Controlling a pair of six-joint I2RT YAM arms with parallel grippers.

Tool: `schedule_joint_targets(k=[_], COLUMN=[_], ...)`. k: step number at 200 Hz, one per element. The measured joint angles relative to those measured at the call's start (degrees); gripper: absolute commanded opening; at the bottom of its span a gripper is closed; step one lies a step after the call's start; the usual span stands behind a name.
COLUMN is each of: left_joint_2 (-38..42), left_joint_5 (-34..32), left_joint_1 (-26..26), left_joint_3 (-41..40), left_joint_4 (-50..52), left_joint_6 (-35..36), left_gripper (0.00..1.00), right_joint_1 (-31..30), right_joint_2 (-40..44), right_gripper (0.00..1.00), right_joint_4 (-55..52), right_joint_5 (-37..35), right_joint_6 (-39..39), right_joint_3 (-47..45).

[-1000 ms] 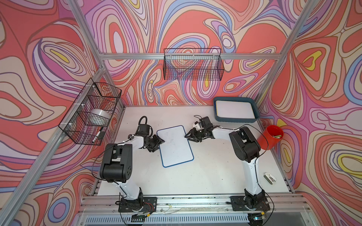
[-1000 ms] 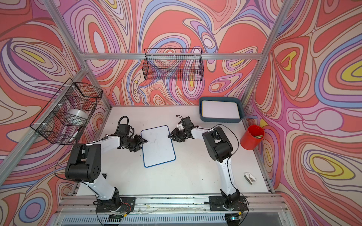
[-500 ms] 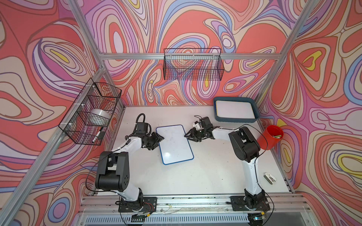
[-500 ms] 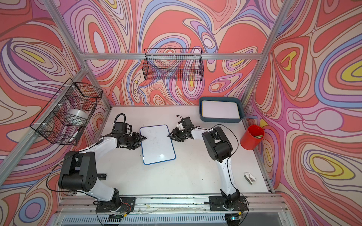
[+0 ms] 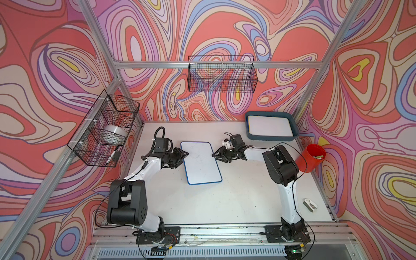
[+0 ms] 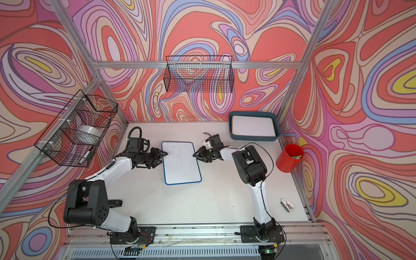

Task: Put the whiteboard into the storage box
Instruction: Pick up the whiteboard at the center of the board.

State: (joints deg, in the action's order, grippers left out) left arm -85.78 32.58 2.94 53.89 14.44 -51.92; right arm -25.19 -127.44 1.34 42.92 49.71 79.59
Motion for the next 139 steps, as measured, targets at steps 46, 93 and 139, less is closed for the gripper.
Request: schedule_joint_targets(k=[46,93,139], left_joint_2=[1.90,1.86,1.22], left_joint_5=[5.40,8.41,9.07], left_joint_1=[0.33,0.79,1.25], left_joint_3=[1.64,0.96,-0.11], left_joint_4=[-7.17,-14.45,-20.33], left_joint_6=[-1.51,-3.23,-4.98], left_gripper=[0.54,0.54,0.54], right_joint_1=[0.33,0.52,1.07], right_joint_2=[-0.52,-0.72,-0.94], right_gripper=[0.43,0.43,0.43], right_joint_4=[0.90,2.78,5.57], right_joint_5=[1.81,3.87,6.23], right_joint_6=[0.72,2.01,4.09], right_joint_3=[0.00,-0.92,-2.34])
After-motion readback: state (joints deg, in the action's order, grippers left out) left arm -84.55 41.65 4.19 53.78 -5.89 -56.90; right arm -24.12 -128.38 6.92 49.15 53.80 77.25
